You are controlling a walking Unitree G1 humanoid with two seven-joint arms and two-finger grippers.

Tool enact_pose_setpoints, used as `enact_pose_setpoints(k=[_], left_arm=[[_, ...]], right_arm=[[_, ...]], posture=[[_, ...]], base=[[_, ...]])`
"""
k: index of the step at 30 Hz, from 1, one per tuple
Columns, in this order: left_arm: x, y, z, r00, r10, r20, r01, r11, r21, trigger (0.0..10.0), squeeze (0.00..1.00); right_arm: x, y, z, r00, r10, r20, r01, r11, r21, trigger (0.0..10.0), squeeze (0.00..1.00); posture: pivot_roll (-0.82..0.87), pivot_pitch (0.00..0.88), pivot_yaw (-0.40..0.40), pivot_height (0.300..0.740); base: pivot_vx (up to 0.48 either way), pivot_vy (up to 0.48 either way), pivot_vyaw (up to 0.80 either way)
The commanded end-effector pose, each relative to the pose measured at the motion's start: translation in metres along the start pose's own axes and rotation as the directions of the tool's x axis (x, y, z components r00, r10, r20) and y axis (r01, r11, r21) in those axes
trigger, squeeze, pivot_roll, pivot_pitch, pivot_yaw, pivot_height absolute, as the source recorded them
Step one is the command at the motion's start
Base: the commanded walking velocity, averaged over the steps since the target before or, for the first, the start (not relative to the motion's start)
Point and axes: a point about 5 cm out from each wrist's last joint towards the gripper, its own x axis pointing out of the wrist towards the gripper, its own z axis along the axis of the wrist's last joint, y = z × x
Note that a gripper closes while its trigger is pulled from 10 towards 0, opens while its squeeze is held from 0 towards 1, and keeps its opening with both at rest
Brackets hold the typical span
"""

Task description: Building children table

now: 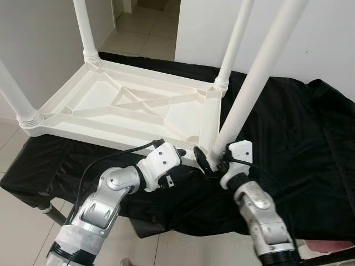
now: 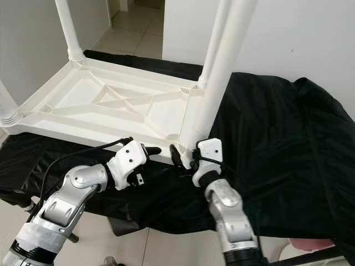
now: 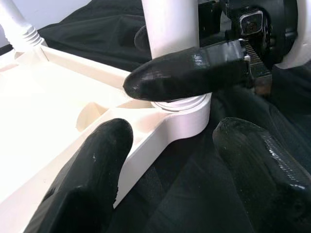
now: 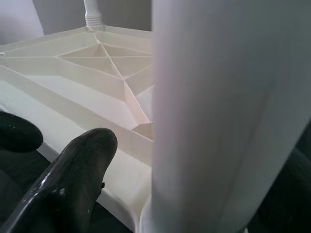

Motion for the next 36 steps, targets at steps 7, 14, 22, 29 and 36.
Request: enact_pose_setpoints(k=[7, 14, 22, 29, 36], left_arm=[[0.000, 0.005, 0.001, 0.999, 0.047, -0.005, -0.047, 0.999, 0.009, 10.0, 0.00], [0.000, 0.005, 0.002, 0.999, 0.046, -0.005, -0.046, 0.999, 0.013, 10.0, 0.00], [-0.001, 0.004, 0.003, 0.998, 0.056, -0.004, -0.056, 0.998, 0.010, 10.0, 0.00], [-0.002, 0.004, 0.002, 0.998, 0.067, -0.007, -0.067, 0.998, 0.007, 10.0, 0.00], [-0.002, 0.004, 0.001, 0.998, 0.065, -0.009, -0.065, 0.998, 0.003, 10.0, 0.00]], right_arm=[[0.010, -0.023, -0.001, 0.976, 0.214, -0.044, -0.216, 0.975, -0.042, 10.0, 0.00], [0.020, -0.025, -0.007, 0.938, 0.332, -0.104, -0.339, 0.939, -0.058, 10.0, 0.00], [0.029, -0.028, -0.015, 0.906, 0.398, -0.144, -0.410, 0.909, -0.071, 0.0, 0.00], [0.026, -0.034, -0.019, 0.900, 0.408, -0.154, -0.421, 0.905, -0.062, 0.0, 0.00], [0.027, -0.040, -0.021, 0.907, 0.393, -0.149, -0.405, 0.912, -0.060, 4.4, 0.00]], posture=[[0.02, 0.057, -0.063, 0.740], [0.03, 0.058, -0.061, 0.740], [0.05, 0.059, -0.071, 0.740], [0.05, 0.061, -0.078, 0.740], [0.05, 0.061, -0.078, 0.740]], base=[[0.000, 0.000, 0.00], [0.000, 0.000, 0.00], [0.000, 0.000, 0.00], [0.000, 0.000, 0.00], [0.000, 0.000, 0.00]])
